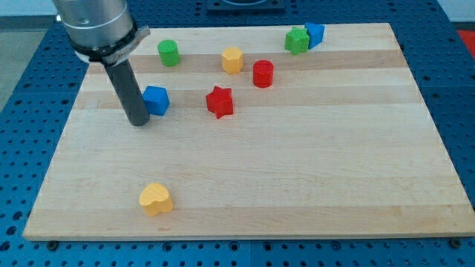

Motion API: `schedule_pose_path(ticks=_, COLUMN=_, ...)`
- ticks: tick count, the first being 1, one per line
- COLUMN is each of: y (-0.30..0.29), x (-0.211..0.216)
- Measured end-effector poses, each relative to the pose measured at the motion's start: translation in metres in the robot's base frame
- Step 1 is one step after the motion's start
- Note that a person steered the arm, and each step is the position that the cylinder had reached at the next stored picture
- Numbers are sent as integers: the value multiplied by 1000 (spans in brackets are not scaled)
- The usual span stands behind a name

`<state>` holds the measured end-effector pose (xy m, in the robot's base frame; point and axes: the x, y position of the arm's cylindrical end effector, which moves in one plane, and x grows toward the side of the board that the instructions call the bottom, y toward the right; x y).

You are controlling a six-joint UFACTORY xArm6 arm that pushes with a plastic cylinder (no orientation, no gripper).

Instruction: Move blue cube towards left to green star

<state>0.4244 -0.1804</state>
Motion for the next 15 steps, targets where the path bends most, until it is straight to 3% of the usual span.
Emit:
schedule_pose_path(ticks=2, y=71, x=-70)
schedule_pose_path(ticks=4, y=47, x=-47)
schedule_pose_path(ticks=7, y=68, x=-120)
schedule_pose_path(ticks=9, y=103, x=-129)
schedule_pose_path(ticks=11, y=95, x=-88)
schedule_pose_path(ticks=12, y=121, x=-86)
schedule_pose_path(ticks=15, y=137, x=-112)
